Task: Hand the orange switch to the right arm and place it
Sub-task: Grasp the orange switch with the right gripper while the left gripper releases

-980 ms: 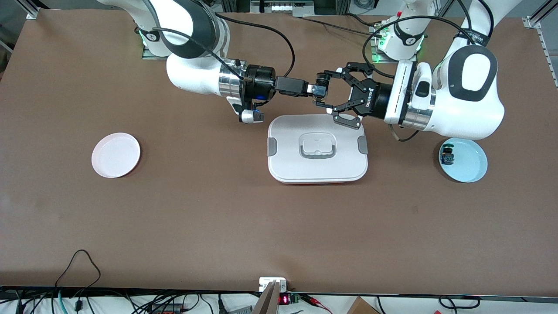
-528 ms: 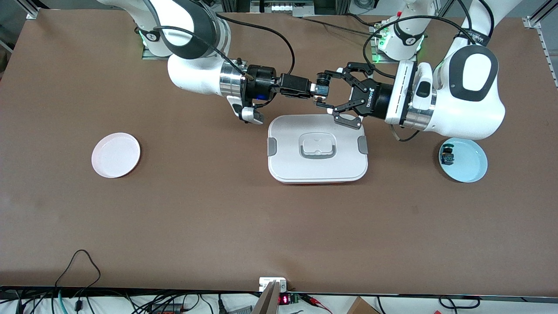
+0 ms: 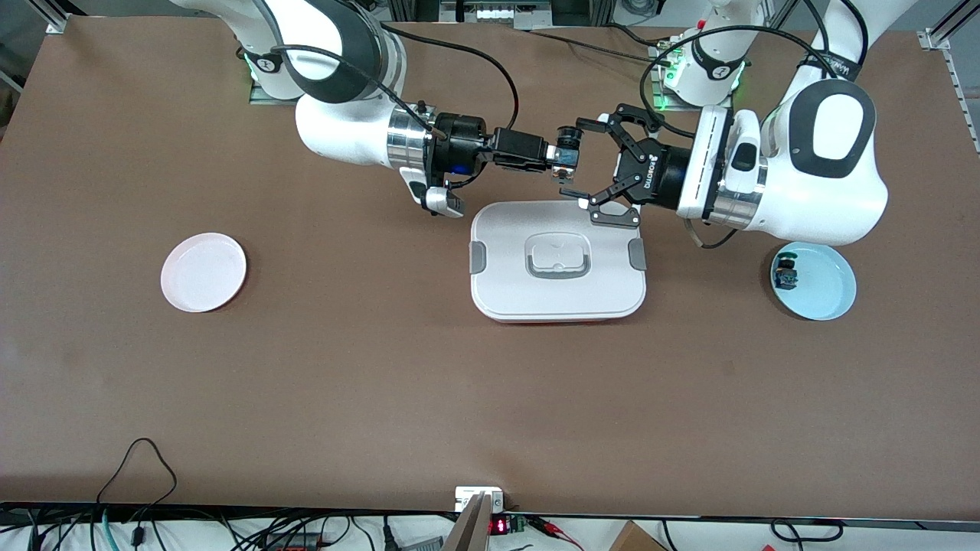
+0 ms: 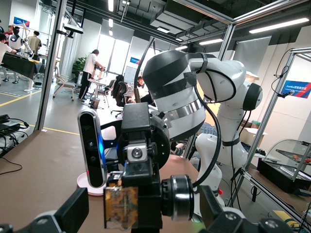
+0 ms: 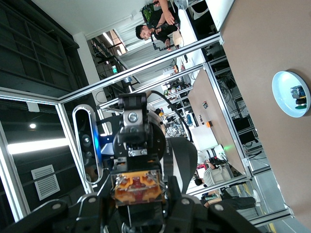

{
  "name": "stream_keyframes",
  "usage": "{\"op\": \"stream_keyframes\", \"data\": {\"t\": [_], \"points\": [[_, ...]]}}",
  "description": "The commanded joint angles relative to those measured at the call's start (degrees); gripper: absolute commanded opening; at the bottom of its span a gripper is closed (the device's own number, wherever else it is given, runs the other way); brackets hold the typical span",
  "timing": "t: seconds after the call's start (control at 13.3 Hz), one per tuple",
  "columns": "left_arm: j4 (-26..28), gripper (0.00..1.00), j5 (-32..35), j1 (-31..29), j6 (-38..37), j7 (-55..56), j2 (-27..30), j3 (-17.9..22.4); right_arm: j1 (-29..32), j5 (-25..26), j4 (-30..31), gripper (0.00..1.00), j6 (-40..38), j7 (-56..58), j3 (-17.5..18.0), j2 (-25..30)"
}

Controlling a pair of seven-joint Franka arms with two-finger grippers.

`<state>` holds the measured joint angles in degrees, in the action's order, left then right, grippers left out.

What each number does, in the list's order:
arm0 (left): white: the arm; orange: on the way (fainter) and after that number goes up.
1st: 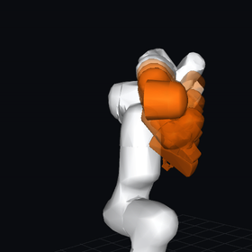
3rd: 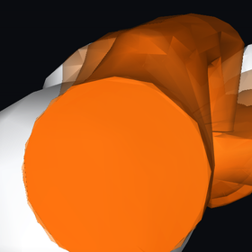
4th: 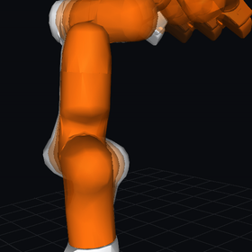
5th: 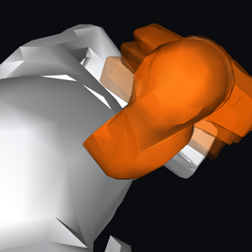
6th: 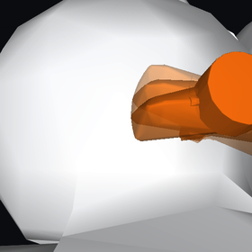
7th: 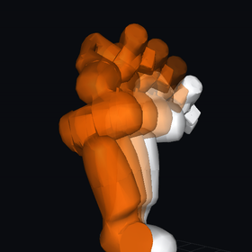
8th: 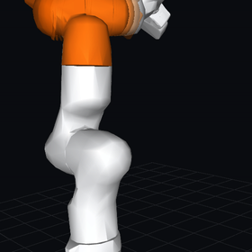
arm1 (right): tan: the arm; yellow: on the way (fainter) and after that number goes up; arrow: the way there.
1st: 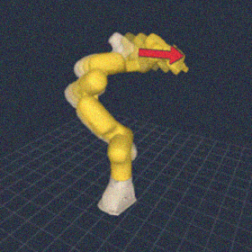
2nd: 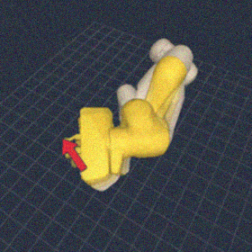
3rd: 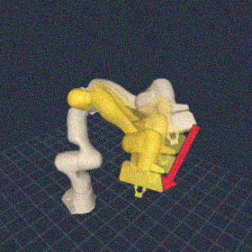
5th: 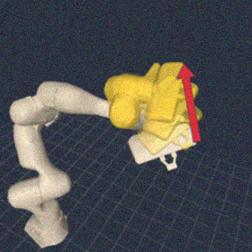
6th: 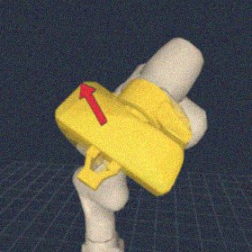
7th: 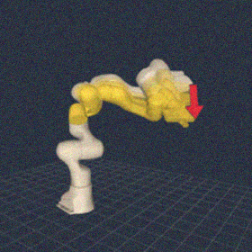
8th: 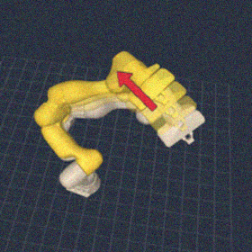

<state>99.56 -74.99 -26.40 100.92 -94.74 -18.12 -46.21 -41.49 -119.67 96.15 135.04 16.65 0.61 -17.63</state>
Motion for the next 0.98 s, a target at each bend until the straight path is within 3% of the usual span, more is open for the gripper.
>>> {"op": "stream_keyframes", "data": {"t": [0.0, 0.15, 0.3, 0.53, 0.68, 0.75, 0.91], "points": [[0.5, 1.00, -1.3, -4.6, -2.9, -0.8, -0.5, 0.0, -0.4, -0.7, -1.2, 0.08, 0.8, 1.3, 0.0, -0.6], [0.3, 1.00, -0.3, -10.1, -9.7, -3.1, -5.0, 0.1, -0.4, -0.7, -1.2, 0.08, 0.6, 1.3, 0.0, -0.5], [-1.2, 1.00, 4.1, -15.3, -11.2, -10.0, -7.1, 0.2, -0.2, -0.7, -0.8, 0.08, 0.4, 1.4, 0.0, -0.4], [-12.9, 1.00, 21.3, -18.0, -19.6, -10.8, -15.8, 0.4, 0.0, -0.5, 0.8, 0.08, 0.5, 6.4, -0.1, 0.2], [-19.9, 1.00, 28.1, -18.4, -22.6, -11.0, -22.6, 1.2, 0.4, -0.4, 2.0, 0.08, 0.4, 6.9, -0.1, 0.7], [-22.5, 1.00, 30.7, -18.9, -23.4, -10.9, -24.0, 2.3, 0.6, -0.3, 2.4, 0.08, 0.3, 6.9, -0.1, 0.8], [-29.3, 1.00, 36.9, -19.6, -24.6, -10.6, -23.4, 6.3, 1.5, 4.8, 2.3, 0.05, 0.1, 6.9, -0.3, 0.5]]}}
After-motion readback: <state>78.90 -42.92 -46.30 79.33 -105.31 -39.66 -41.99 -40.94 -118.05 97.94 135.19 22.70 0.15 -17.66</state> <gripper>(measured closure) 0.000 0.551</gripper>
